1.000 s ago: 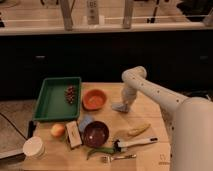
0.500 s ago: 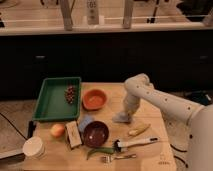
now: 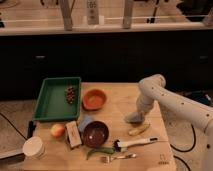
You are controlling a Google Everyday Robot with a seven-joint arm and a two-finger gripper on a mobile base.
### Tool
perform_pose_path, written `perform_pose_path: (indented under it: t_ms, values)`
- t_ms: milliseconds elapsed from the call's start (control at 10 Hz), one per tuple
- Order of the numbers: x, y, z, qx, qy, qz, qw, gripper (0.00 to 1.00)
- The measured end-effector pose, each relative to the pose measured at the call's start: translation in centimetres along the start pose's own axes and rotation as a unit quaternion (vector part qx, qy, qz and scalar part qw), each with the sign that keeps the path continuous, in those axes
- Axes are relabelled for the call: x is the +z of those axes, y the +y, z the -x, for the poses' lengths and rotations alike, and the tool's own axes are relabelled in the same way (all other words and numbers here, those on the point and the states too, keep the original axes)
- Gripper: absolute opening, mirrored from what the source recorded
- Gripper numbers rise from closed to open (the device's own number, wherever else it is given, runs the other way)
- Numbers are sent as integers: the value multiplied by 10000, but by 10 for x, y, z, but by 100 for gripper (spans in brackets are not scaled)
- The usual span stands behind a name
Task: Wipe table surface with towel
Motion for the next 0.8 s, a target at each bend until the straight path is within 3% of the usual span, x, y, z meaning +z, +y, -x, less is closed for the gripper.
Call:
perform_pose_path:
  t_ms: [200,500,800]
  values:
    - [-3,1,-30,171,181,40,9997,0]
    - [0,-6,-62,293,246,143,9992,0]
    - [9,-44,-59,-8,153,163,9997,0]
